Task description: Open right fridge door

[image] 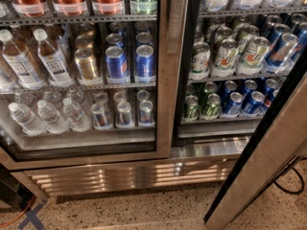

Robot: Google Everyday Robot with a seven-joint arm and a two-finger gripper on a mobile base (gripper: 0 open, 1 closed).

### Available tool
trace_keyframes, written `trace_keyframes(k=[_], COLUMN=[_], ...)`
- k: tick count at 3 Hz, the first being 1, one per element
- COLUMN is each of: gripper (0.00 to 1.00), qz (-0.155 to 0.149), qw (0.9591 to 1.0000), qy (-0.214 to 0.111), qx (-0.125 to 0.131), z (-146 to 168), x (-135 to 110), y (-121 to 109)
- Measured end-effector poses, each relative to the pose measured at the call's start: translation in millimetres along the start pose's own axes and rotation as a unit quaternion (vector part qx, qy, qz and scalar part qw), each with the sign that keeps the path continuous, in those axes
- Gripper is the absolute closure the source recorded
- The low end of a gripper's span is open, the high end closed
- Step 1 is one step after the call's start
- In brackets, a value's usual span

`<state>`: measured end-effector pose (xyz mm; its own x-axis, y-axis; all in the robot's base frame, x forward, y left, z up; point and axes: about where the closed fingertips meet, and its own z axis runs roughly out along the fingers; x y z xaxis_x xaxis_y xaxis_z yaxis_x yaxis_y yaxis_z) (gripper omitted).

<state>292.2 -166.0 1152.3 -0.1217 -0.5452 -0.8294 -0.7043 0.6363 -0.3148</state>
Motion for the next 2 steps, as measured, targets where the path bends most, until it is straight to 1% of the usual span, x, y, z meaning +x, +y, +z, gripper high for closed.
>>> trace_keyframes(k=[1,2], gripper=[0.23,0.23], qz=[0.0,0.0], qw=[1.0,1.0], qy=[0.0,0.0], qx=[0.0,0.0], z=[0.0,0.0], x=[0.0,0.0], y=[0.0,0.0])
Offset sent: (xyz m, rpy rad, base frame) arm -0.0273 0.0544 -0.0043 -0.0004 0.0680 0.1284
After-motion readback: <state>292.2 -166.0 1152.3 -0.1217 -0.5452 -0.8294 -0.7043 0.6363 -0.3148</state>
